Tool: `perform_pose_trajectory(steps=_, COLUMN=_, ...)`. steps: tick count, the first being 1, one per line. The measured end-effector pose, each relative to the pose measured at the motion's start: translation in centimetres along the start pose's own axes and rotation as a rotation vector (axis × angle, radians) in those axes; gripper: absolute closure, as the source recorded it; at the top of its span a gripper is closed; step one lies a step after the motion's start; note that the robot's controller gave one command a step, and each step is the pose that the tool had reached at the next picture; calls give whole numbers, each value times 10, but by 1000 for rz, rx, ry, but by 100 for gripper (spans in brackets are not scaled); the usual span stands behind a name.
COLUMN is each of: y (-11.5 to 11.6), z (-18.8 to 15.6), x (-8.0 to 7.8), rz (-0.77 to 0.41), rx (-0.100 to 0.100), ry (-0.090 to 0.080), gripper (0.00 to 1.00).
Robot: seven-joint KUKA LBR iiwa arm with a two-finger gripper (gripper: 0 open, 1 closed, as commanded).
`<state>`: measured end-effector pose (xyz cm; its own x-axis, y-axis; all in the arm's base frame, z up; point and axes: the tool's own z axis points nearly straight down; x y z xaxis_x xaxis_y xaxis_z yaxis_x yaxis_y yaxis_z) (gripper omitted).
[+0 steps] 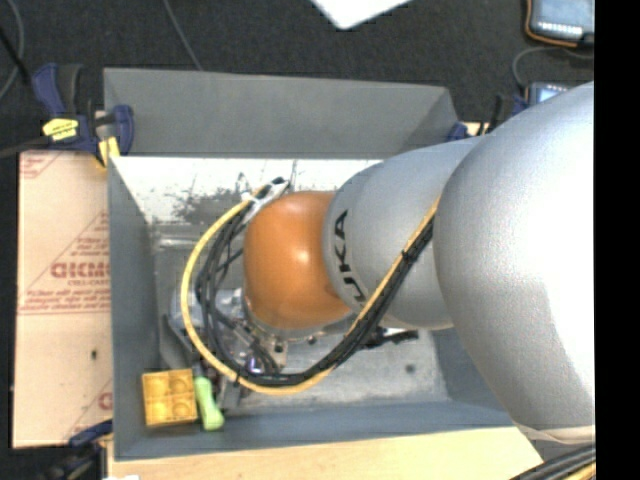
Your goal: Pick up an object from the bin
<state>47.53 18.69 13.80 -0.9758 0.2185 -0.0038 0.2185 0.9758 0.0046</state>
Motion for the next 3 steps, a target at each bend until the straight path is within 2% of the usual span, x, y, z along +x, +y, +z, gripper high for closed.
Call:
perform_pose_trajectory(steps=1, y=20, z=64, x=-25, rz=177, rx=-3, ry=-3, gripper=0)
perform_pose_trajectory(steps=2, y=12, z=66, x=1, rz=263, rx=-8, ry=-9, gripper=100)
perform_pose_trajectory(steps=3, y=12, z=66, x=1, rz=263, rx=-8, ry=-9, gripper=100)
